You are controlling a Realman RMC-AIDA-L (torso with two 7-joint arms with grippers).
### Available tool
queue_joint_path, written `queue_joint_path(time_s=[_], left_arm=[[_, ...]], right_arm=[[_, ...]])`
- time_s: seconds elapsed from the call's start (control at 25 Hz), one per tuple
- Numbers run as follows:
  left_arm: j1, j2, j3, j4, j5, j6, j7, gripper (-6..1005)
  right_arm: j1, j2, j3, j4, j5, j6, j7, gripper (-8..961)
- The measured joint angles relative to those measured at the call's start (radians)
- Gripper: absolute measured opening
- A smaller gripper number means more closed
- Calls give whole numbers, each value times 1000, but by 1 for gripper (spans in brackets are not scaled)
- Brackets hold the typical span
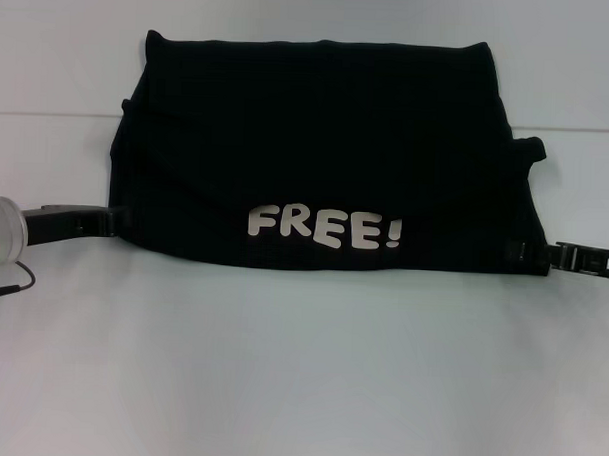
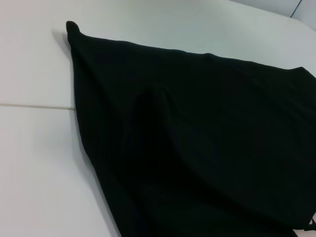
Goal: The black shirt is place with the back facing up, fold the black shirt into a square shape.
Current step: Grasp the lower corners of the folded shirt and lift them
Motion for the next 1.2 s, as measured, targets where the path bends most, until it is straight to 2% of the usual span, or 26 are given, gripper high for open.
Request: queue_joint_path(time_s=[0.48,0.6,0.8,0.96,1.0,1.2], left_arm=[[1,0,0,0,0,0,1,2],[1,0,0,0,0,0,0,2],[5,0,-2,6,0,11,-5,2],[30,0,-27,64,0,105,-40,3],[41,1,-35,85,0,140,-55,3],[91,14,-78,159,0,297,-99,3]], right_arm=[[-2,18,1,-8,4,24,-8,536],[-5,17,-1,-8,5,18,-11,322],[-15,12,12,-9,6,-9,-32,92],[-42,7,40,-24,9,-73,-68,26],[-71,9,74,-39,17,-120,-115,9],[-137,11,133,-53,41,-216,-217,15]])
